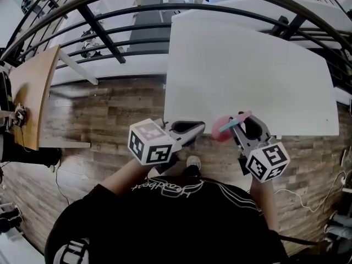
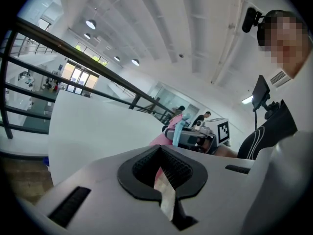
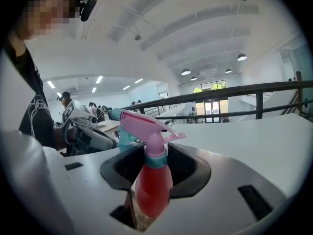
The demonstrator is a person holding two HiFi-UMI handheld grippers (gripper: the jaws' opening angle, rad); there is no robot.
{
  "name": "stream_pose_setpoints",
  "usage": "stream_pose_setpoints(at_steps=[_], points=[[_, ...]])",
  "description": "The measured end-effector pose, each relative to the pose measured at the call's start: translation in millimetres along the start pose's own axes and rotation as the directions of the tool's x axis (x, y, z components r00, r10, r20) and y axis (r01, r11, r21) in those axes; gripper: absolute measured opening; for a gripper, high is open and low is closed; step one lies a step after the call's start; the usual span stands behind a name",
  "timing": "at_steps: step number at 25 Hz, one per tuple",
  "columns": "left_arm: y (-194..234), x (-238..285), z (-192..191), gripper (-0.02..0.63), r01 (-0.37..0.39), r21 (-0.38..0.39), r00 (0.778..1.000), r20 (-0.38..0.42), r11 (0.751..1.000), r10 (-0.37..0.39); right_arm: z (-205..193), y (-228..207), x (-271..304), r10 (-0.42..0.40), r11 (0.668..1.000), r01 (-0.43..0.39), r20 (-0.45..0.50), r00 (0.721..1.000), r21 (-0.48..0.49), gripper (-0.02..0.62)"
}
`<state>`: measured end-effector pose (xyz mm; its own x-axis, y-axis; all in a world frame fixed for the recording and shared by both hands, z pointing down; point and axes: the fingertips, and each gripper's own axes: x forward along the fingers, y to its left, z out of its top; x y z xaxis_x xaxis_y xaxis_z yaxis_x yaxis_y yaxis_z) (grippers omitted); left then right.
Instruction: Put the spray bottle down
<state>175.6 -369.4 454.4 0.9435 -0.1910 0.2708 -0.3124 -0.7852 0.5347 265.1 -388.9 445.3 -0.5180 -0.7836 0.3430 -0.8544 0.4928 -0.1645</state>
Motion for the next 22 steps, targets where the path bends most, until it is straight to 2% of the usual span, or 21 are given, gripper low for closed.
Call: stream_pose_setpoints(at_steps=[5,17,22], points=[[17.7,-0.1,1.3,0.006,-0.014,-0.014,1.0,-0.005,1.0,0.014,0.5,-23.7,26.5,-0.023,1.0,0.023,0.0,1.0,-0.009,0.146],[54.8,19.7,7.0,0.006,-0.042,-0.061,0.999,-0.009,0.997,0.041,1.4,-93.1,67.7,-0.144,0.985,0.147,0.034,0.989,-0.092,0.146],[67.5,26.2,5.3,0.006,-0.057,-0.078,0.998,-0.006,0.995,0.057,-5.9,-104.8,79.1,-0.155,0.98,0.159,0.041,0.987,-0.123,0.146]])
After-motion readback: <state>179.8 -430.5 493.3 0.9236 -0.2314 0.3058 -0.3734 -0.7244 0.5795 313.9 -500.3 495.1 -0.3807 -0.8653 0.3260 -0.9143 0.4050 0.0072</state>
